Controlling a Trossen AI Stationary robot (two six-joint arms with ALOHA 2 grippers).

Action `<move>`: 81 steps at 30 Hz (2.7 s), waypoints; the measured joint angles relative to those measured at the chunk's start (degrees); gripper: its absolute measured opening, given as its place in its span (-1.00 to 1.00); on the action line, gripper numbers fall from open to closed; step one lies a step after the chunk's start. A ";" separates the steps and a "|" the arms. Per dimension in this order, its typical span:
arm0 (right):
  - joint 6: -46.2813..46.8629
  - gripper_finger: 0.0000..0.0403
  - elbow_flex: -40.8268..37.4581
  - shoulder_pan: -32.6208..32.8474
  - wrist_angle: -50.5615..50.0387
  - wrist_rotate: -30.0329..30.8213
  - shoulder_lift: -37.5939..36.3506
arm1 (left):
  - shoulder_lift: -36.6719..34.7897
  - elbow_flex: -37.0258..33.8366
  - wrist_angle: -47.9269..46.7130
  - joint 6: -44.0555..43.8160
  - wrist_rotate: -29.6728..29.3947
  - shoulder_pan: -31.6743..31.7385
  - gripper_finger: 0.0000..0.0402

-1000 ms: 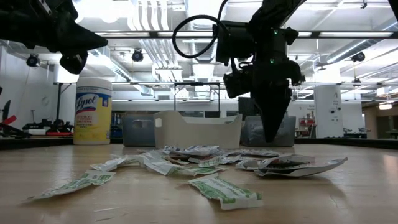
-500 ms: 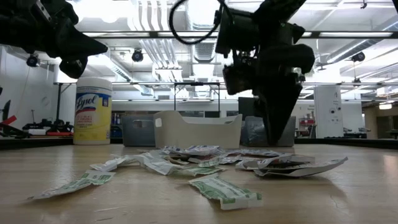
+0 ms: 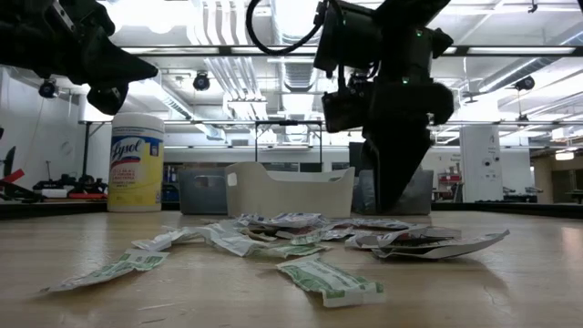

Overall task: Pick & Place First Aid Supplies
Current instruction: Put the blue bandage pack into the middle black bin

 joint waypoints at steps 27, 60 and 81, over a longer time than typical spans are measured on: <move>1.49 -0.26 -3.49 2.80 7.39 4.05 0.07 | 0.00 0.00 0.00 1.07 0.09 0.00 -1.00; 1.44 -0.93 -4.77 2.80 5.26 5.82 0.00 | 0.00 0.00 0.00 1.03 0.09 -0.01 -1.00; 4.35 -0.96 -0.68 2.77 -0.95 -1.36 -1.45 | 0.01 0.00 0.00 1.03 0.09 -0.01 -1.00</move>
